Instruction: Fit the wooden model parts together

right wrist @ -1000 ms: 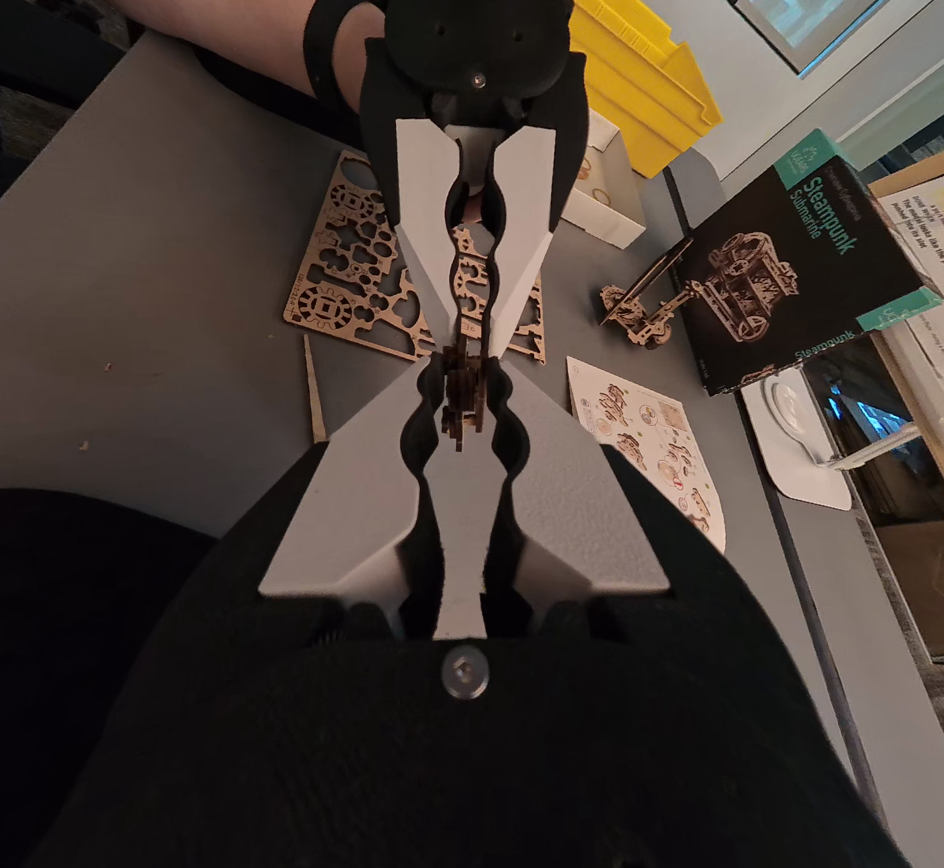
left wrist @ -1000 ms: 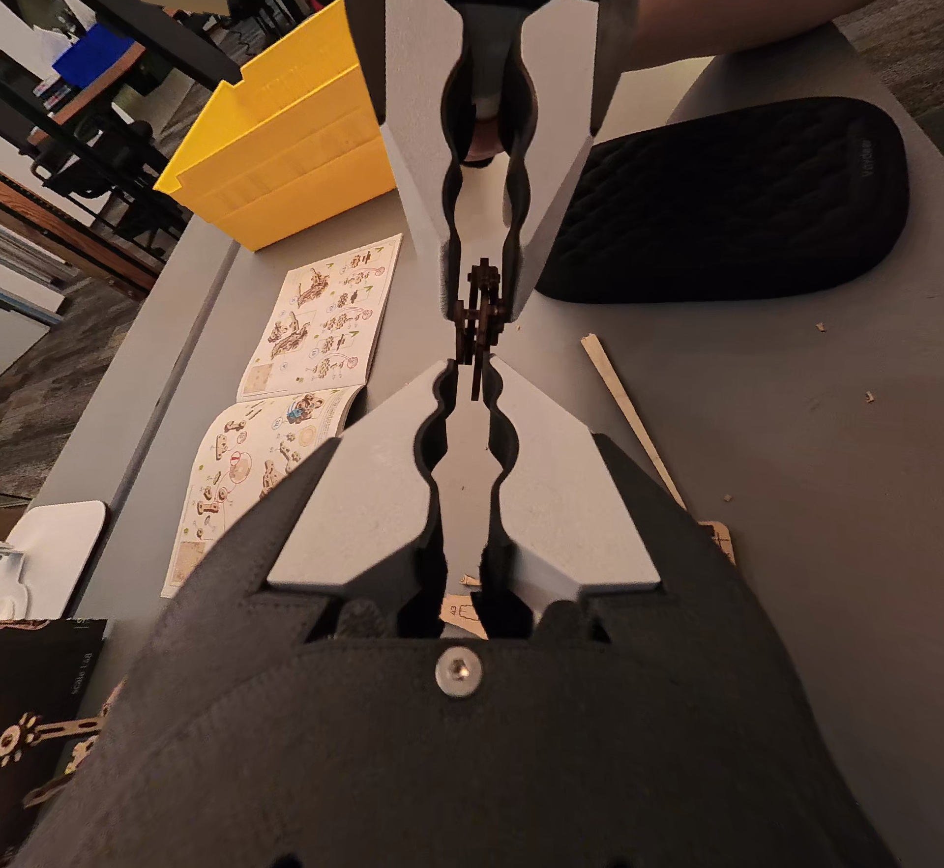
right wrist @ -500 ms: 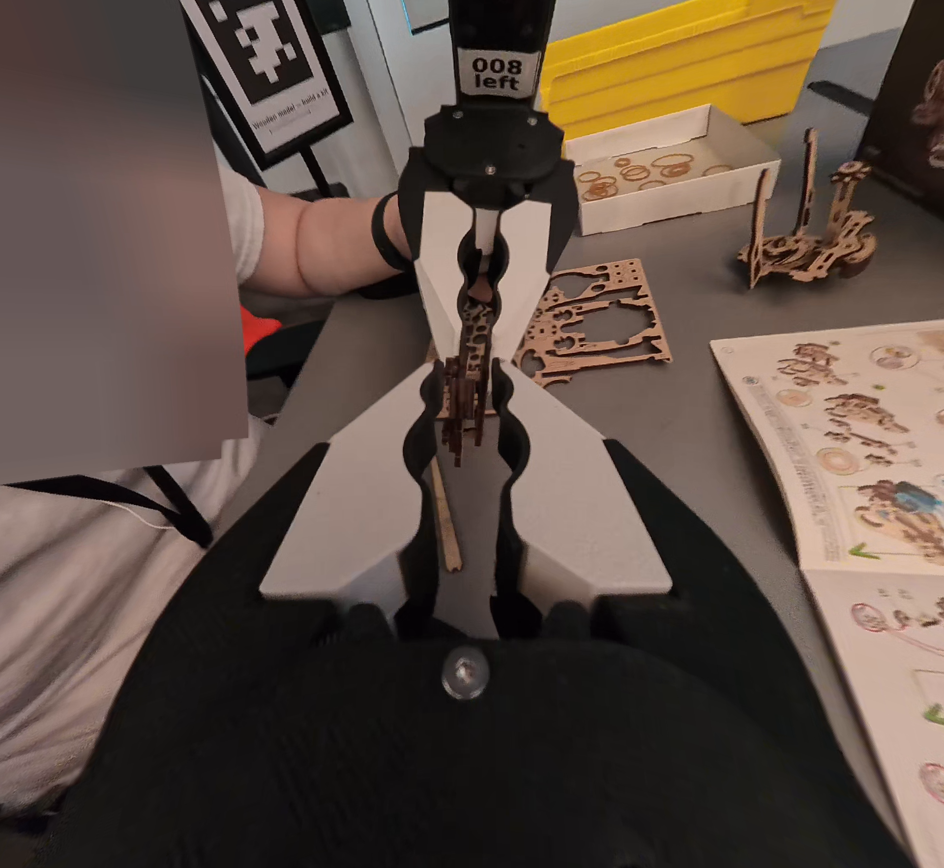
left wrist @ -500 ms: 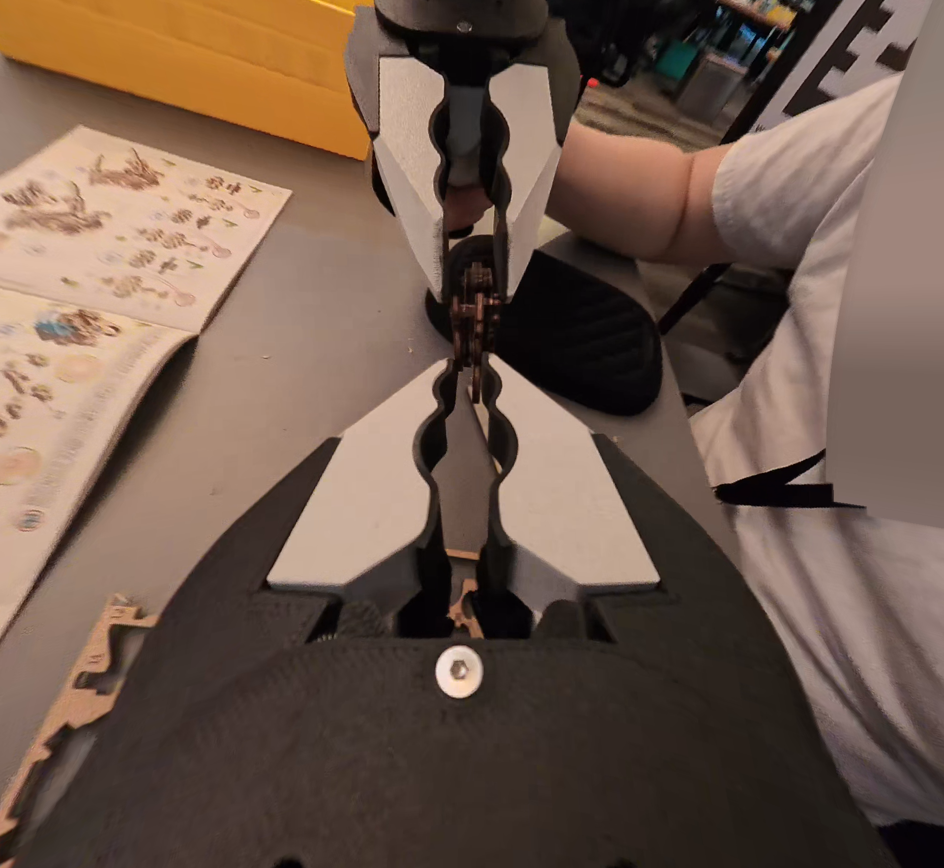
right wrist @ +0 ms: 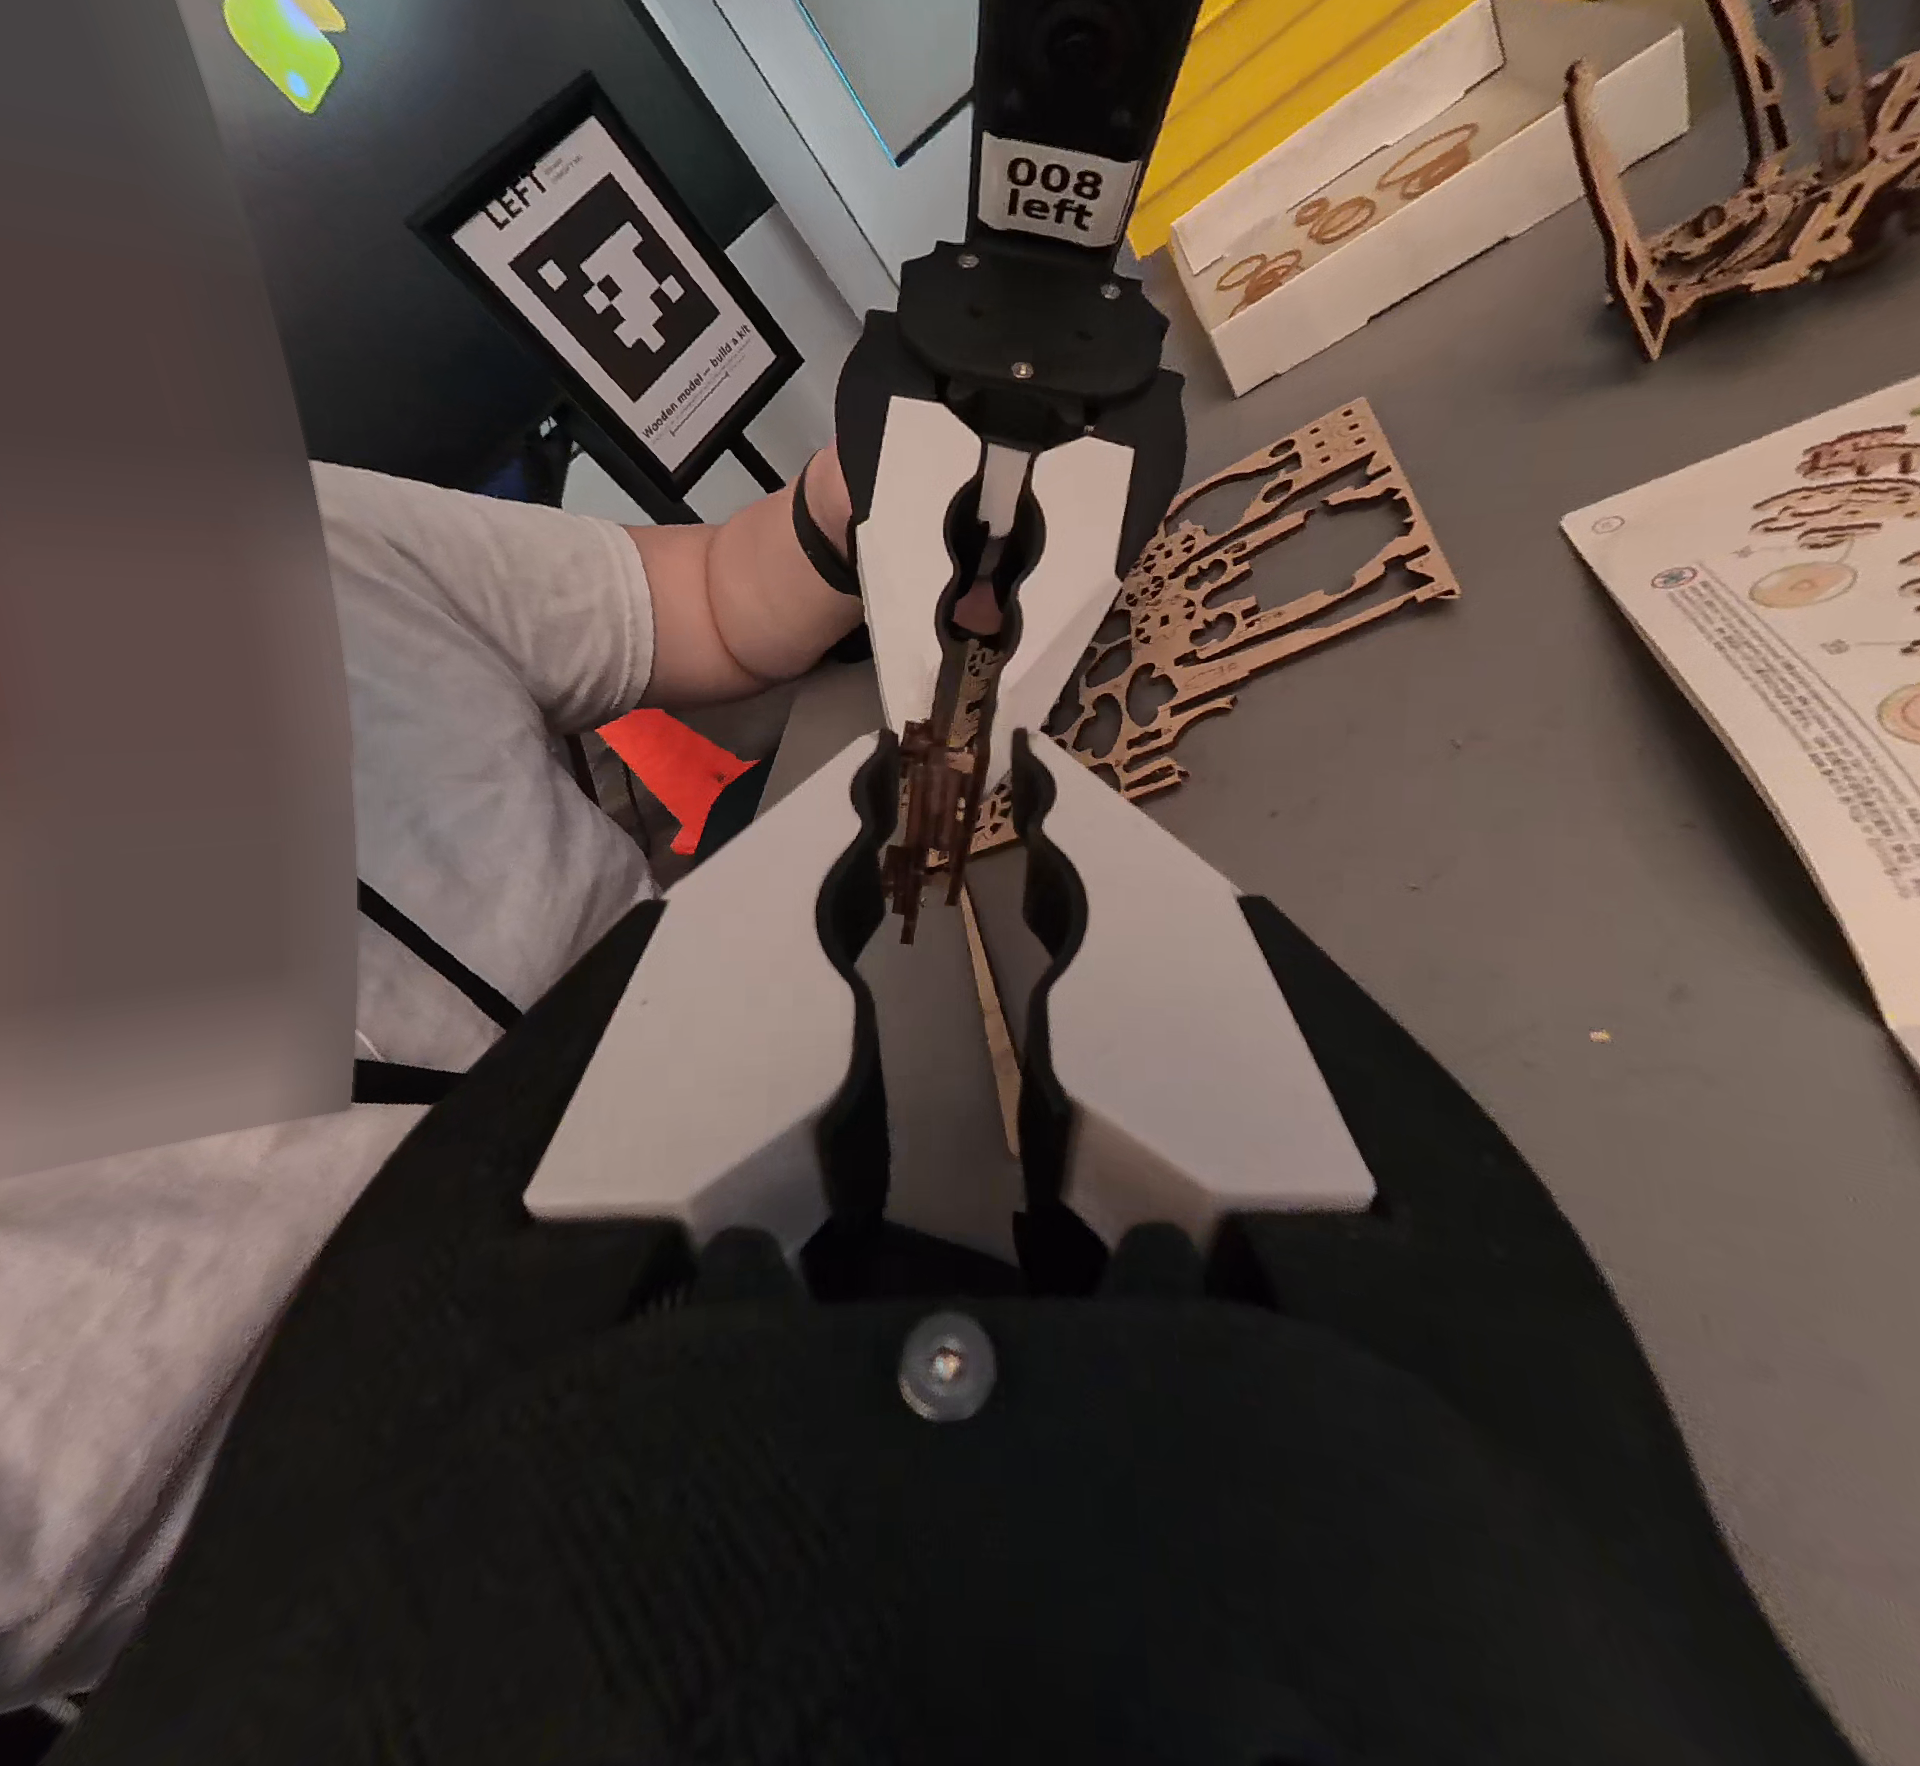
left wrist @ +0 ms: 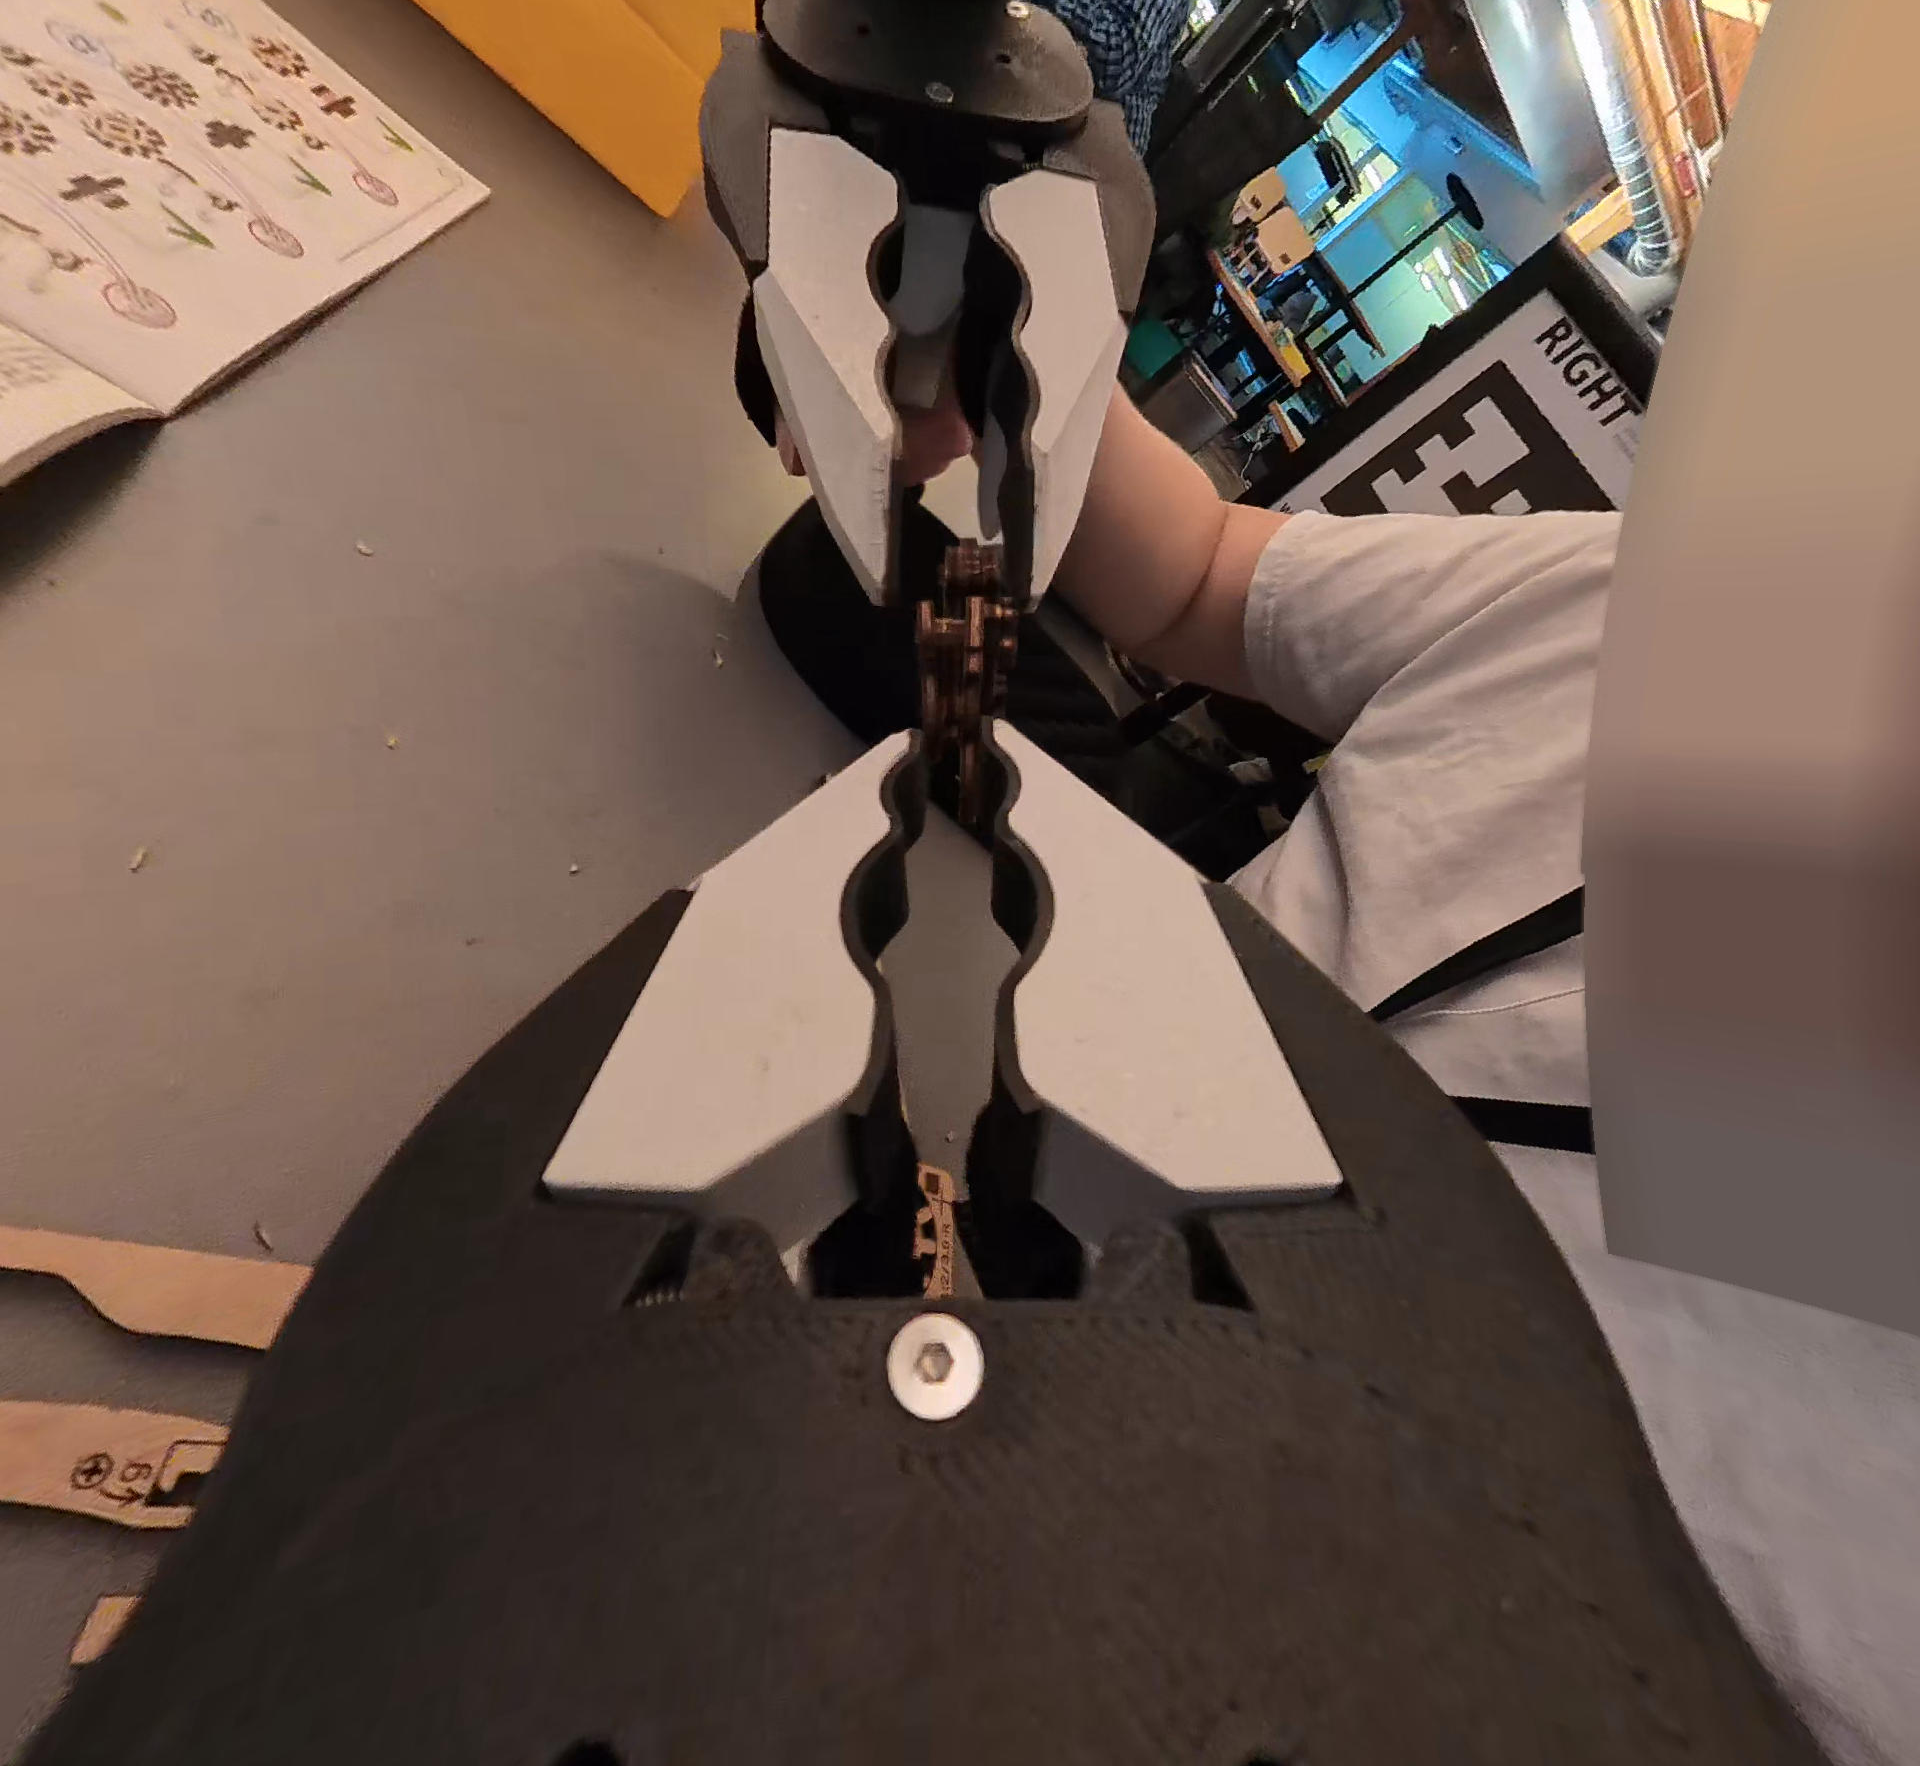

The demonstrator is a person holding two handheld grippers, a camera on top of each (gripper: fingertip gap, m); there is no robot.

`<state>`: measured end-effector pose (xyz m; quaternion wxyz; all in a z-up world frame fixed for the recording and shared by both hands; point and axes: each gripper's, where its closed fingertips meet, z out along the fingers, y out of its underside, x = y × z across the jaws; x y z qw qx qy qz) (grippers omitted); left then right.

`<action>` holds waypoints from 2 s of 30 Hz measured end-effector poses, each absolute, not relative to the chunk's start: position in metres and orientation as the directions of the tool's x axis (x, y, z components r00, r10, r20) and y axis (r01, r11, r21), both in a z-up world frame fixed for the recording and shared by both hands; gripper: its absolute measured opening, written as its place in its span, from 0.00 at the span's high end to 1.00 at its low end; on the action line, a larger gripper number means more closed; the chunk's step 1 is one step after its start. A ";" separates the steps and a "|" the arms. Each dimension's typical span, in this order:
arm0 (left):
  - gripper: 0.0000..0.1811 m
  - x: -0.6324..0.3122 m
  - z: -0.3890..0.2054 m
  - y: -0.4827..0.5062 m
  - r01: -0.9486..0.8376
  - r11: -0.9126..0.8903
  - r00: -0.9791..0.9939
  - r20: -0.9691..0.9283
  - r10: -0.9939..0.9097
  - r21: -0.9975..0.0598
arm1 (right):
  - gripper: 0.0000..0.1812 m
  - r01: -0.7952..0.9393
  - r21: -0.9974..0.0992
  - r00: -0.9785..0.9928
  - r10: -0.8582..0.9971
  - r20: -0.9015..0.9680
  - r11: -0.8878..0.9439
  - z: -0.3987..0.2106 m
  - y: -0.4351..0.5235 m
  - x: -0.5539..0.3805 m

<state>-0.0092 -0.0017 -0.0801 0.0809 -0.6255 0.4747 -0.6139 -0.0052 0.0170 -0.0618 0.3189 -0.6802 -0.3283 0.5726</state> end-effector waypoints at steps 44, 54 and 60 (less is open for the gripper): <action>0.88 -0.018 -0.140 0.043 -0.635 0.145 -0.131 -0.078 -0.988 -0.759 | 0.97 0.530 -0.841 0.221 0.939 0.262 0.110 -0.101 0.019 0.005; 0.85 -0.006 -0.149 0.054 -0.653 0.240 -0.236 -0.108 -0.966 -0.718 | 1.00 0.445 -0.883 0.312 0.950 0.000 -0.146 -0.118 0.042 -0.002; 0.92 -0.001 -0.157 0.052 -0.649 0.269 -0.266 -0.119 -0.957 -0.711 | 1.00 0.430 -0.898 0.332 0.941 0.060 -0.094 -0.110 0.048 -0.002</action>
